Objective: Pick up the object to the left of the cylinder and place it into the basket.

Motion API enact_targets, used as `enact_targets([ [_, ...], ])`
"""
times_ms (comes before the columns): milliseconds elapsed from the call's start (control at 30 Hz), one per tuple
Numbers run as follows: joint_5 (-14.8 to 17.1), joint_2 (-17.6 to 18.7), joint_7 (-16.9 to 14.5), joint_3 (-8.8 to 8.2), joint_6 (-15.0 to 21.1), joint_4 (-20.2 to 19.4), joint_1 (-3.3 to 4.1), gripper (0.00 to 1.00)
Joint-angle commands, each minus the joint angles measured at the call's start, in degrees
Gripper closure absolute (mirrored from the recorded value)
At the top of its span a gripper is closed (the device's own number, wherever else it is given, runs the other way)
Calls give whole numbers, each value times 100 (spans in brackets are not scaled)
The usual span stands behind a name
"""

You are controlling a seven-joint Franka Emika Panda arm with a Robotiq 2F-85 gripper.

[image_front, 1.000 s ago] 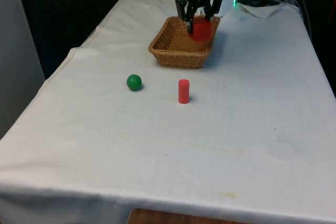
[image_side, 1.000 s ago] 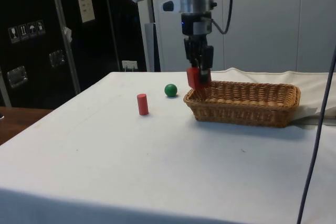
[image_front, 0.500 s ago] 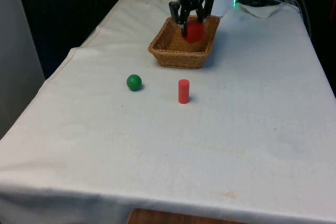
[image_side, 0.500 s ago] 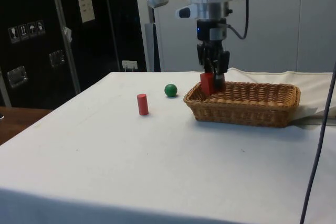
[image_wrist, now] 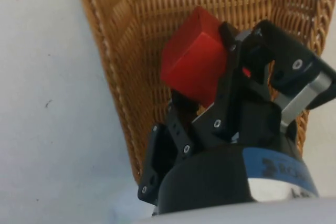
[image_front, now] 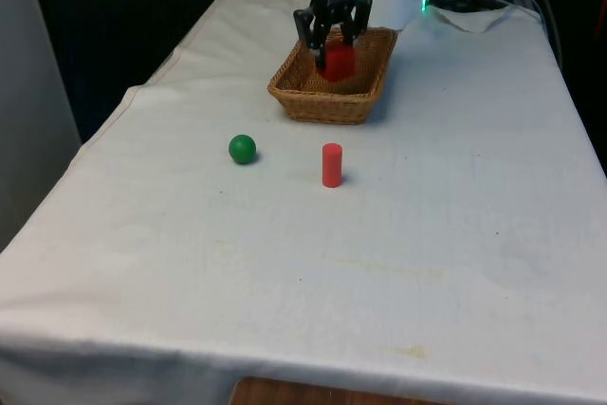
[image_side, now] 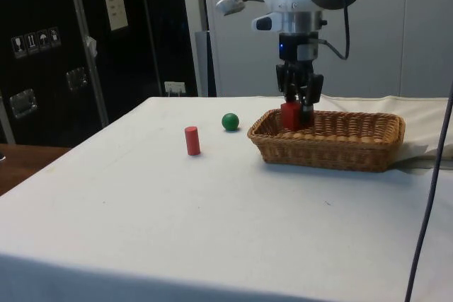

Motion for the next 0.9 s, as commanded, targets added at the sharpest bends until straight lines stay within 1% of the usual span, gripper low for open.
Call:
enact_targets([
  [0, 23, 6, -132, -46, 103, -29, 6, 98],
  [67, 29, 46, -235, -92, 138, -34, 6, 98],
  [100, 0, 74, -189, -86, 52, 0, 0, 98],
  [133, 34, 92, -327, -126, 172, -29, 11, 98],
  [167, 34, 92, -327, -126, 172, -29, 11, 98],
  [233, 46, 195, -453, -172, 252, -34, 11, 98],
  [367, 63, 338, -584, -206, 413, -52, 11, 98],
  [400, 69, 378, -607, -206, 464, -57, 11, 98],
  [433, 6, 430, -521, -195, 372, -6, 0, 98],
  [467, 74, 441, -642, -195, 573, -74, 17, 98],
  [633, 109, 544, -625, -172, 745, -109, 40, 98],
  [667, 115, 544, -619, -172, 745, -109, 46, 97],
  [700, 126, 550, -619, -172, 751, -109, 46, 91],
  [733, 63, 619, -579, -183, 693, -63, 40, 83],
  [767, 138, 550, -613, -172, 751, -109, 52, 83],
  [800, 143, 550, -613, -172, 751, -109, 57, 68],
  [833, 149, 556, -613, -166, 751, -109, 57, 59],
  [867, 155, 556, -607, -166, 756, -109, 63, 39],
])
